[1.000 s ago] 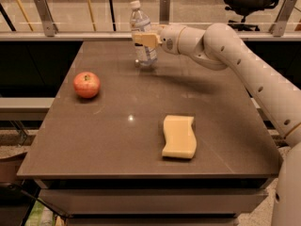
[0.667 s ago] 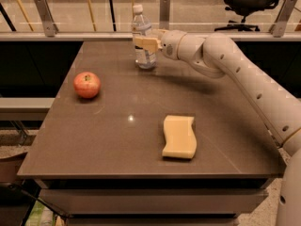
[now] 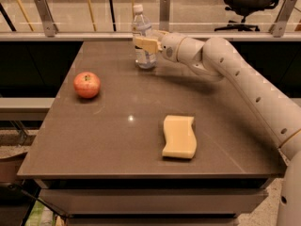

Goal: Place blue plastic bottle upright

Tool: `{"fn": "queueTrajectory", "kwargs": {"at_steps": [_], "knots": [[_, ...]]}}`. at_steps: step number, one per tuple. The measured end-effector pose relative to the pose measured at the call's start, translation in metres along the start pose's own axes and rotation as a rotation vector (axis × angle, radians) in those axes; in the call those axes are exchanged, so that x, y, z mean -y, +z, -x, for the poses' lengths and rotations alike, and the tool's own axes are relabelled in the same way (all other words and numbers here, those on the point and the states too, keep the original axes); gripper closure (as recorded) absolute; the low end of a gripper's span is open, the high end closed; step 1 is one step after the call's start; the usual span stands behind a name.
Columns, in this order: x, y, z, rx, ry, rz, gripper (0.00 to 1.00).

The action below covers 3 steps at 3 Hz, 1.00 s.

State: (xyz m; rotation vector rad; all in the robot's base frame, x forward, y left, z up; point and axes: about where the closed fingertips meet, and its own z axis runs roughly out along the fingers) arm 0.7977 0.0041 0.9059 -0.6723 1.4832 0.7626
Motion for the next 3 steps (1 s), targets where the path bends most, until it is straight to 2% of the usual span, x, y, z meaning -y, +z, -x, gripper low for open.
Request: {"fn": "queueTrajectory", "kwargs": {"at_steps": [3], "knots": [[-0.0001,0.0,0.001,0.0,0.0,0.0,1.0]]}}
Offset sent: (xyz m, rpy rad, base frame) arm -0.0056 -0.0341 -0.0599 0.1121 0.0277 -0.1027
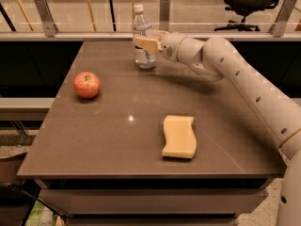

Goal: Place blue plastic bottle upright

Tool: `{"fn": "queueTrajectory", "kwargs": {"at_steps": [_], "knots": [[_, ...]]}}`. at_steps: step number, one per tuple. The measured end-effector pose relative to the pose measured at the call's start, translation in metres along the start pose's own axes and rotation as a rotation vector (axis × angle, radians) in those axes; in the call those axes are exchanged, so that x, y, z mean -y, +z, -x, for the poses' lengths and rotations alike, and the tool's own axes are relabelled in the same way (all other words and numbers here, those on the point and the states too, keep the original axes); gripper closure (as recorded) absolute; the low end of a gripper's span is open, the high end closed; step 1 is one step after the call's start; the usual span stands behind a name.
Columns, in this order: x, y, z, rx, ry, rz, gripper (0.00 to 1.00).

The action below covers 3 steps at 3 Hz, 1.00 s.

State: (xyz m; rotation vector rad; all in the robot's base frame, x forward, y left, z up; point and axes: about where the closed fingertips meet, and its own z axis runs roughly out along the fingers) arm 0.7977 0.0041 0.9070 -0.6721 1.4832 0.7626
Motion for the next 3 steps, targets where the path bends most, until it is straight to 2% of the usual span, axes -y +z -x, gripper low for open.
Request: {"fn": "queueTrajectory", "kwargs": {"at_steps": [1,3], "knots": [[-0.0002,0.0002,0.0006,0.0,0.0,0.0,0.83],[-0.0024,0.0024,0.0005,0.0,0.001,0.005,0.38]]}}
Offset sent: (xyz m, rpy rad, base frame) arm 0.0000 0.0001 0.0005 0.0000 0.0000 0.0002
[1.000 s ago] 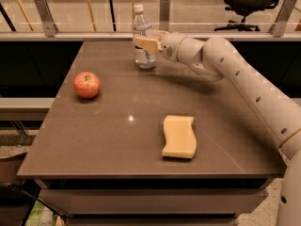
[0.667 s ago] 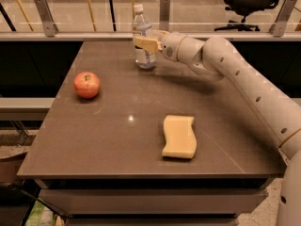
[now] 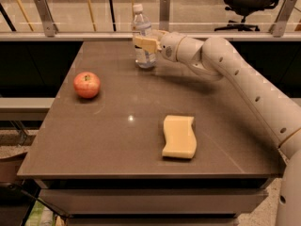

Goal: Place blue plastic bottle upright

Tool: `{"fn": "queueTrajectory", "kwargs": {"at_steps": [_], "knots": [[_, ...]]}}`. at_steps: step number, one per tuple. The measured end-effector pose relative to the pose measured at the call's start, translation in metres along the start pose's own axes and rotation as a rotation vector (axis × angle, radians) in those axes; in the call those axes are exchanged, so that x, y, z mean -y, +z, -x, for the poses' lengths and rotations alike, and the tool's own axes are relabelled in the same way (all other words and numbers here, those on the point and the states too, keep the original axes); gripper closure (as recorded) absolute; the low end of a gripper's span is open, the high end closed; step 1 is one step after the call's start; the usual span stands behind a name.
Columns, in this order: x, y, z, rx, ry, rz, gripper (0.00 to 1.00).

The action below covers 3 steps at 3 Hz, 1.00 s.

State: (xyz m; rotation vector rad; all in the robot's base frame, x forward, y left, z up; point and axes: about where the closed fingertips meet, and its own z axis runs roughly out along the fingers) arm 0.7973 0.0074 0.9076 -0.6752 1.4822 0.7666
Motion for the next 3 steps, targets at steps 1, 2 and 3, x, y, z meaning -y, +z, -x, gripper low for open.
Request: {"fn": "queueTrajectory", "kwargs": {"at_steps": [1,2,3], "knots": [[-0.0001,0.0001,0.0,0.0,0.0,0.0,0.15],[-0.0024,0.0026,-0.0002,0.0,0.001,0.005,0.0],[-0.0025,0.0027,-0.0002,0.0,0.001,0.005,0.0]]}}
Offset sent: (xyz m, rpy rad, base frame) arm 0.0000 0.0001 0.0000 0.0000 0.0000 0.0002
